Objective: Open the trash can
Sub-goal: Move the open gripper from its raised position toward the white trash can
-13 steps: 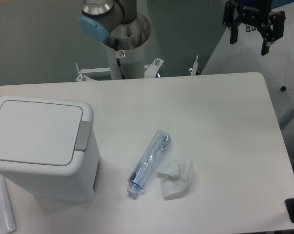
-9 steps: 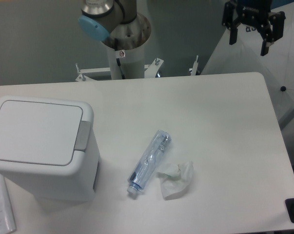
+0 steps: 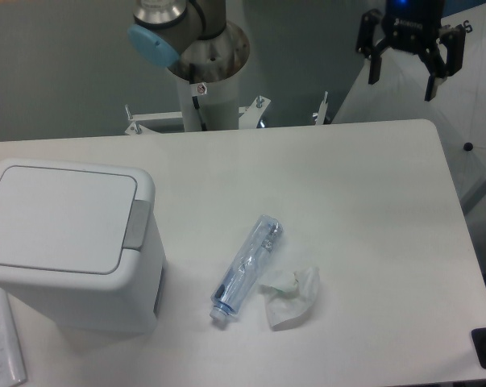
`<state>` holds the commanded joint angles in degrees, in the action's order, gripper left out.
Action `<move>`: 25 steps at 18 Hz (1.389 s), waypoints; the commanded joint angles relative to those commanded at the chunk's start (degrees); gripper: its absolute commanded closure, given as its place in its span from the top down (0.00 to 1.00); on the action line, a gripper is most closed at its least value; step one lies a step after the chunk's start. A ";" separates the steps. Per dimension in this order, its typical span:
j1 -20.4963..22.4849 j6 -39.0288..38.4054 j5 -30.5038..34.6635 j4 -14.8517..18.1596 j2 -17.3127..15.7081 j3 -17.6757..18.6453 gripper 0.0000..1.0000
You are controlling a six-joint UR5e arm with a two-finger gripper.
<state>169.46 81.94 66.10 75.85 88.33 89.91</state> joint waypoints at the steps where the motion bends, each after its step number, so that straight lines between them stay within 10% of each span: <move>1: -0.96 -2.37 -0.09 0.00 0.35 0.00 1.00; 6: -7.03 -20.02 0.00 -0.17 0.44 2.54 1.00; 14: -14.24 -49.30 -7.64 -9.39 2.20 2.64 1.00; 25: -22.76 -59.78 -7.48 -13.89 3.34 2.55 1.00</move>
<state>146.70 22.16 58.62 61.96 91.67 92.46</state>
